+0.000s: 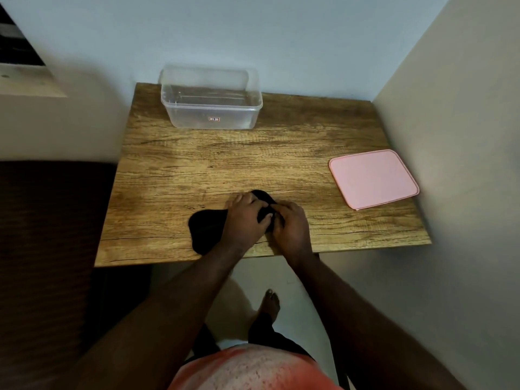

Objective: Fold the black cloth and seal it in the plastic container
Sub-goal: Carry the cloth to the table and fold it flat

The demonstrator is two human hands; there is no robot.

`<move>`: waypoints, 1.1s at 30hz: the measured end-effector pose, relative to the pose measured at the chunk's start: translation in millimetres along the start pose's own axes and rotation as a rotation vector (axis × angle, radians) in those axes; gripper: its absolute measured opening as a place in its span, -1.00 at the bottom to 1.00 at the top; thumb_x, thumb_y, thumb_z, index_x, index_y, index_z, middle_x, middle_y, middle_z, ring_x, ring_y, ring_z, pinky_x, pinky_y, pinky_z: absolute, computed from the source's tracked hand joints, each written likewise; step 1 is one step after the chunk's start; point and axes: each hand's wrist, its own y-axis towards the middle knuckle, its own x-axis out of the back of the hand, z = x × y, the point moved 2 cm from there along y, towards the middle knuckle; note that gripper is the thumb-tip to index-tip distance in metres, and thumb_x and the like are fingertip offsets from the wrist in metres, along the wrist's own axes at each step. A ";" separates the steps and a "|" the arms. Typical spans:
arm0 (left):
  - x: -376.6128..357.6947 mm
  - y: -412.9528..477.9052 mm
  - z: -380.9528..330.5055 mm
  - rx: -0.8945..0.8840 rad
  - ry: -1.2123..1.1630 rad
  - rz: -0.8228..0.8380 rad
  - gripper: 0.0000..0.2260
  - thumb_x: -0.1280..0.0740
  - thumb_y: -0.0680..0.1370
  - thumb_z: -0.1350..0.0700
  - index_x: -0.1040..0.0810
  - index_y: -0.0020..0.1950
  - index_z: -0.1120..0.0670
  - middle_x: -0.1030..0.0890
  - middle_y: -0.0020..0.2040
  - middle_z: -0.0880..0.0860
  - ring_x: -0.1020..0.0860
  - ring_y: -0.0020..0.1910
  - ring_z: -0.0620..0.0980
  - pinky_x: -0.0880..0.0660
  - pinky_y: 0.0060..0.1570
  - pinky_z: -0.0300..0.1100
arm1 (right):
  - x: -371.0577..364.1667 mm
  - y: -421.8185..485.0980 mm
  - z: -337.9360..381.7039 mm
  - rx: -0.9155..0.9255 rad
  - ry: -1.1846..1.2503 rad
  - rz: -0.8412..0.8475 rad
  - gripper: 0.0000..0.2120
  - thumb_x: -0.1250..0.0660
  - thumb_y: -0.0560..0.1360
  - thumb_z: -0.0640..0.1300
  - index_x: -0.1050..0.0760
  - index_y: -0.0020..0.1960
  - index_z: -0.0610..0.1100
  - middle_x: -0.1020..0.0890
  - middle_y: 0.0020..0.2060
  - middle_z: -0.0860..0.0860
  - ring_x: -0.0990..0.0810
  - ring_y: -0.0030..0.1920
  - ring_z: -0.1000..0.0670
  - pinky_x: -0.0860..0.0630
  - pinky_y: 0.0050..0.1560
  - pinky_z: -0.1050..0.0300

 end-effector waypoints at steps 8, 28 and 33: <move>0.7 -1.0 -0.8 -0.013 0.019 -0.043 -0.83 -0.31 0.55 0.04 -0.61 0.00 0.10 -0.59 -0.03 0.10 -0.51 0.06 0.14 -0.38 0.17 0.09 | 5.9 14.8 -8.5 -0.271 0.250 -0.013 -0.79 -0.30 0.56 -0.23 -0.63 0.15 -0.17 -0.69 0.02 -0.03 -0.62 -0.01 0.06 -0.40 -0.07 0.47; 0.3 -1.4 -8.2 -0.101 0.109 -0.032 -0.86 -0.28 0.58 0.14 -0.60 0.05 0.15 -0.61 -0.03 0.12 -0.53 0.02 0.13 -0.40 0.15 0.03 | 10.2 10.2 -8.8 -0.124 0.163 0.030 -0.77 -0.32 0.54 -0.27 -0.63 0.16 -0.15 -0.67 0.04 -0.08 -0.58 0.05 0.02 -0.36 0.02 0.35; 1.2 -2.4 -6.5 -0.112 0.068 -0.038 -0.87 -0.32 0.55 0.15 -0.62 0.00 0.16 -0.61 -0.06 0.12 -0.54 -0.01 0.13 -0.37 0.16 0.00 | 9.0 10.5 -7.1 -0.149 0.167 0.032 -0.81 -0.36 0.53 -0.23 -0.65 0.12 -0.17 -0.66 0.02 -0.10 -0.60 0.04 -0.03 -0.41 0.06 0.24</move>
